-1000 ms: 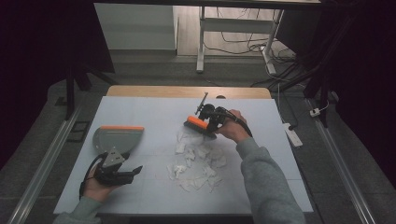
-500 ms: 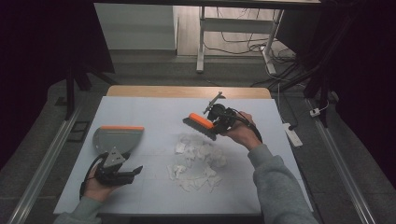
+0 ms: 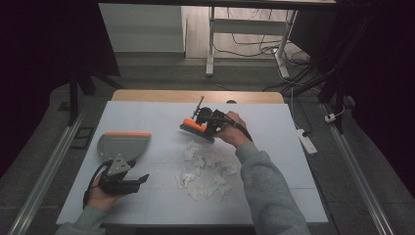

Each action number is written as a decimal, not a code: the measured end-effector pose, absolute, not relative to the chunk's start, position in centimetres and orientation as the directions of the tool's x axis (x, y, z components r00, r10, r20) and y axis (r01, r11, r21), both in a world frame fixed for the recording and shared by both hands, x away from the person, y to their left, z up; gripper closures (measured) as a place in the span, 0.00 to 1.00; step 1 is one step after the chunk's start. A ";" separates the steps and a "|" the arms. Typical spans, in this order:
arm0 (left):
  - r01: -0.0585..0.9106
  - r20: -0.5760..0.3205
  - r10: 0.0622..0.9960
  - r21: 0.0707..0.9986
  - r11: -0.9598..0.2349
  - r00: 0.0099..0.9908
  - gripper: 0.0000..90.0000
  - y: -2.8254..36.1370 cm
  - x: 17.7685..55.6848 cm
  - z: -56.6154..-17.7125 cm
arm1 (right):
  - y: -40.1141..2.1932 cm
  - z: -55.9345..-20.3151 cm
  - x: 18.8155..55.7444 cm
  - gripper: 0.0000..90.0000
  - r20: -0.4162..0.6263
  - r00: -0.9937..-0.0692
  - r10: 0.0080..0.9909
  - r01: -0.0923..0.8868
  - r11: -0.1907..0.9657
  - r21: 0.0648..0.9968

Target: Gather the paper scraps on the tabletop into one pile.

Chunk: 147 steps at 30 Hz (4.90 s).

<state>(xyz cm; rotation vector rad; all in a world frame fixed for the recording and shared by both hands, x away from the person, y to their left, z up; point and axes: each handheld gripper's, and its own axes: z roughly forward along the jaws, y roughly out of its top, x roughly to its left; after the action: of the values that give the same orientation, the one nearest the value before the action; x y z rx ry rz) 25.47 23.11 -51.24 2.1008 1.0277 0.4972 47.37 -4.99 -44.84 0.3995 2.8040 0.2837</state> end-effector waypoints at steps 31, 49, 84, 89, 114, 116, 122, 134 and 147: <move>0.514 0.032 0.799 0.751 -0.416 0.600 0.35 22.9 25.4 -51.2 | -11.3 -40.6 41.5 0.78 -0.180 -0.916 0.358 0.243 0.854 0.460; 0.513 0.036 0.818 0.763 -0.393 0.574 0.35 23.7 25.3 -51.0 | -7.3 -40.6 35.4 0.78 0.015 -0.931 0.364 0.320 0.798 0.510; 0.520 0.029 0.843 0.775 -0.358 0.537 0.36 25.0 25.4 -51.1 | -2.5 -46.5 34.9 0.78 0.139 -0.890 0.434 0.450 0.788 0.421; 0.523 0.030 0.840 0.771 -0.365 0.542 0.36 24.8 25.5 -51.2 | -6.1 -45.8 36.1 0.78 0.138 -0.829 0.541 0.540 0.714 0.445; 0.527 0.029 0.843 0.768 -0.363 0.538 0.36 24.8 25.5 -51.3 | -8.9 -40.7 32.8 0.78 0.143 -0.896 0.421 0.428 0.729 0.533; 0.527 0.030 0.842 0.767 -0.366 0.539 0.36 24.8 25.5 -51.3 | -8.4 -41.3 32.1 0.78 0.152 -0.910 0.386 0.407 0.765 0.499; 0.526 0.032 0.841 0.767 -0.367 0.541 0.36 24.8 25.5 -51.3 | -7.4 -43.4 30.0 0.78 0.155 -0.940 0.305 0.342 0.863 0.371; 0.529 0.032 0.842 0.765 -0.368 0.539 0.36 24.9 25.5 -51.3 | -6.2 -45.2 30.8 0.78 0.071 -0.958 0.278 0.287 0.920 0.265; 0.533 0.031 0.842 0.761 -0.370 0.539 0.36 24.8 25.6 -51.5 | -10.0 -42.1 34.1 0.78 -0.009 -0.930 0.367 0.333 0.852 0.403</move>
<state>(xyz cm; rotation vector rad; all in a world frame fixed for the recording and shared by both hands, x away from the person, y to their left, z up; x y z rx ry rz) 25.62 24.83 -51.50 2.0600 1.1073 0.5503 34.13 -9.98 -42.12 0.5570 2.9412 0.6164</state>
